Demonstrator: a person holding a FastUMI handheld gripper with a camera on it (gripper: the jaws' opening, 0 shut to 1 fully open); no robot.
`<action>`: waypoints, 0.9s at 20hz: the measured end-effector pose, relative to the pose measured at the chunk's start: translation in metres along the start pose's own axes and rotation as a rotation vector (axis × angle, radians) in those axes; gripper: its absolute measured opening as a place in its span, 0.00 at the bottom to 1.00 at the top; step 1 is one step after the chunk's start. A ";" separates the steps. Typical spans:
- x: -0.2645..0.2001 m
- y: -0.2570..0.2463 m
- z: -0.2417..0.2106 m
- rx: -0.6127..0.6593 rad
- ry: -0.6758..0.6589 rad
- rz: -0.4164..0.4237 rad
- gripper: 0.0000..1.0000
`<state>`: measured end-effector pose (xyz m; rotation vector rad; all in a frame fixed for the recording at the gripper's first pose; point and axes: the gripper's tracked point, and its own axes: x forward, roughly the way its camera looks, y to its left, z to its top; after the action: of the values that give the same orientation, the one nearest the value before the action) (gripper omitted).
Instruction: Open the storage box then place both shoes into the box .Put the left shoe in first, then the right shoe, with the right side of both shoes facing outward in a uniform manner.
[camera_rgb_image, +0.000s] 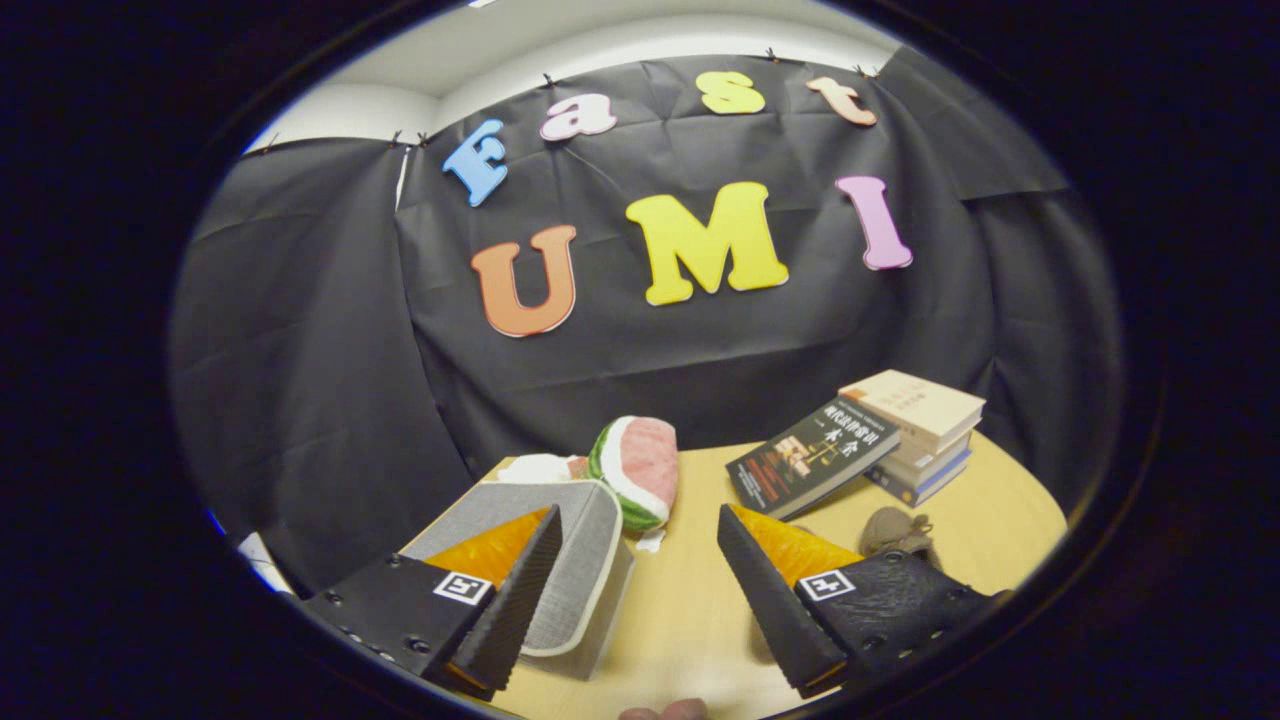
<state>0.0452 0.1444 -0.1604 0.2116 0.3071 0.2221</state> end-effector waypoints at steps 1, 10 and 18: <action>0.006 0.005 -0.010 0.019 0.018 0.013 0.95; 0.045 0.023 -0.084 0.190 0.187 0.076 0.95; 0.055 0.040 -0.104 0.371 0.275 0.191 0.95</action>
<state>0.0552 0.2142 -0.2628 0.5811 0.6028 0.3843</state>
